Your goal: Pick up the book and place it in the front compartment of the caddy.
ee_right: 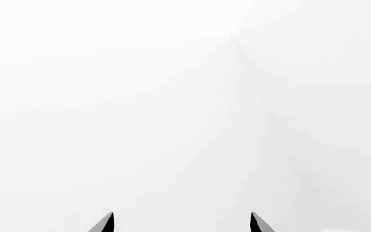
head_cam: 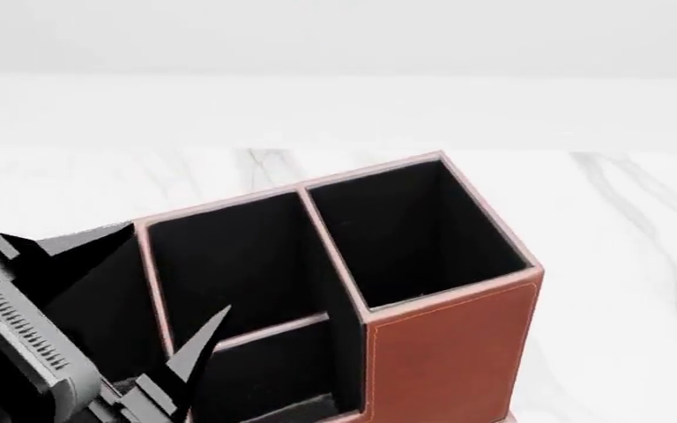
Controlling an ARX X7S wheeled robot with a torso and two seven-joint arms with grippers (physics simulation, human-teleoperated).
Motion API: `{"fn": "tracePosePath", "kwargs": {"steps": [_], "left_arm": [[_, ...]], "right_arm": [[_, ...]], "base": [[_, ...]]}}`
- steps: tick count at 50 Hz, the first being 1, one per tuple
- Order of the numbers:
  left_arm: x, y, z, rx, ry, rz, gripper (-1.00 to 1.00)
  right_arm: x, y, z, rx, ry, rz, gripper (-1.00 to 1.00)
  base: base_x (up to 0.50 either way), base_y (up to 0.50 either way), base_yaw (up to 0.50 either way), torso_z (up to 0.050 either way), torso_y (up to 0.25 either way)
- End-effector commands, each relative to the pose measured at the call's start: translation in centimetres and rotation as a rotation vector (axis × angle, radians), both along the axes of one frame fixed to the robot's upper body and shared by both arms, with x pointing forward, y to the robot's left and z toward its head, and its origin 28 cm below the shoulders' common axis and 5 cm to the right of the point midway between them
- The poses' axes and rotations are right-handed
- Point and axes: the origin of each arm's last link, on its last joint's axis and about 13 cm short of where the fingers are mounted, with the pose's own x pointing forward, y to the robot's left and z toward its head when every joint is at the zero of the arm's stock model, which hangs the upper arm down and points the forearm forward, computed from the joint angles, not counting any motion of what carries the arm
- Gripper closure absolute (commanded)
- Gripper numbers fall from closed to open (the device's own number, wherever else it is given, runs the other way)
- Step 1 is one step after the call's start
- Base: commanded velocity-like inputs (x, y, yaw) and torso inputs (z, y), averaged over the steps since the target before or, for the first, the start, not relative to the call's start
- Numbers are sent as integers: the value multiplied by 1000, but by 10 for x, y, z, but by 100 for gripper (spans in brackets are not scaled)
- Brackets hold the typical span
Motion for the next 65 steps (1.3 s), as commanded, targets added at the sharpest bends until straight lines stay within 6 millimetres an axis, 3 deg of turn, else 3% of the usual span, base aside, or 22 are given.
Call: {"fn": "tracePosePath", "kwargs": {"steps": [1,9,13,20,31,37,43,48,56,65], "left_arm": [[2,-18,6,137,115,-165,-100],[-4,-26,1,322,205,-201,-100],[-12,-29,2,486,93,-287,-100],[-29,-29,8,618,111,-443,-100],[-43,-26,5,827,126,-475,-100],[-50,-30,10,759,124,-542,-100],[-62,-31,10,809,156,-563,-100],[-77,-38,24,683,148,-638,-100],[-78,-37,47,516,82,-660,-100],[-81,-35,48,429,66,-692,-100]], "right_arm": [[-1,2,-2,-45,-8,-24,-100],[0,3,-3,-42,-8,-25,-100],[0,5,-3,-45,-7,-22,-100],[-1,5,-5,-39,-11,-23,-100],[-1,6,-8,-39,-11,-20,-100],[-1,6,-8,-41,-12,-19,-100],[1,6,-10,-41,-8,-22,-100],[2,7,-10,-45,-6,-14,-100],[3,6,-10,-40,-5,-18,-100],[3,6,-10,-46,0,-15,-100]], "base": [[0,0,0,0,0],[0,0,0,0,0],[0,0,0,0,0],[0,0,0,0,0],[0,0,0,0,0],[0,0,0,0,0],[0,0,0,0,0],[0,0,0,0,0],[0,0,0,0,0],[0,0,0,0,0]]}}
